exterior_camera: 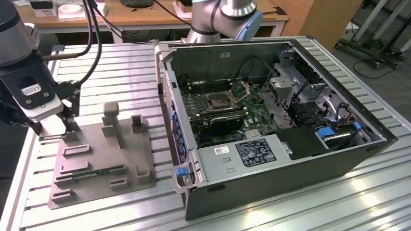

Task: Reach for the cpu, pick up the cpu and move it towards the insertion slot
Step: 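Pick up the cpu and move it towards the insertion slot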

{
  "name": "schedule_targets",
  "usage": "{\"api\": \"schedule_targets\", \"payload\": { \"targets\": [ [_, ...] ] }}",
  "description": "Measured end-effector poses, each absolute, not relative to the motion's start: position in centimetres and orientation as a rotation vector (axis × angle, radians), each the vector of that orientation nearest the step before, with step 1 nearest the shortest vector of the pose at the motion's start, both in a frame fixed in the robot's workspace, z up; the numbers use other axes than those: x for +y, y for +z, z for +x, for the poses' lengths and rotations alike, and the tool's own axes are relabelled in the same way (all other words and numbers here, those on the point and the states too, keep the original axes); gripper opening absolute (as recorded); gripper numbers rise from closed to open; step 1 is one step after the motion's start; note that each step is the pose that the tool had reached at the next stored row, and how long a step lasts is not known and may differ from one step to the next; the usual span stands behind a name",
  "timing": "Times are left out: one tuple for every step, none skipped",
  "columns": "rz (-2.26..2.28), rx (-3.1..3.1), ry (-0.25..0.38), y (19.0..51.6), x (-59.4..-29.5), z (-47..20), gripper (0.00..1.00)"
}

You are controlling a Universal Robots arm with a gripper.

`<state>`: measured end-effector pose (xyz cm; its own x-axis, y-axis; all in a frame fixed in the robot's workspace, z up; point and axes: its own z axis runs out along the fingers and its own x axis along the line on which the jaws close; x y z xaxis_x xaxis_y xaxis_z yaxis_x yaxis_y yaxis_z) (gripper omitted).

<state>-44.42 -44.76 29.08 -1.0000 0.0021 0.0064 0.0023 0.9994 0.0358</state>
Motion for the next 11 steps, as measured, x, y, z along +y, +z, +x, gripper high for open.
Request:
{"api": "schedule_targets", "payload": {
  "targets": [
    [-0.003, -3.135, -0.056, 29.16, -44.76, -44.42, 0.55],
    [-0.003, -3.135, -0.056, 29.24, -44.76, -44.41, 0.55],
    [-0.004, -3.135, -0.056, 29.32, -44.76, -44.42, 0.55],
    [-0.003, -3.135, -0.056, 29.4, -44.76, -44.42, 0.55],
    [-0.003, -3.135, -0.056, 29.48, -44.76, -44.42, 0.55],
    [-0.004, -3.135, -0.056, 29.55, -44.76, -44.42, 0.55],
    [-0.003, -3.135, -0.056, 29.63, -44.76, -44.41, 0.55],
    [-0.003, -3.135, -0.056, 29.71, -44.76, -44.41, 0.55],
    [-0.003, -3.135, -0.056, 29.79, -44.76, -44.42, 0.55],
    [-0.003, -3.135, -0.056, 29.88, -44.76, -44.42, 0.55],
    [-0.003, -3.135, -0.056, 29.97, -44.76, -44.41, 0.55]
  ]
}}
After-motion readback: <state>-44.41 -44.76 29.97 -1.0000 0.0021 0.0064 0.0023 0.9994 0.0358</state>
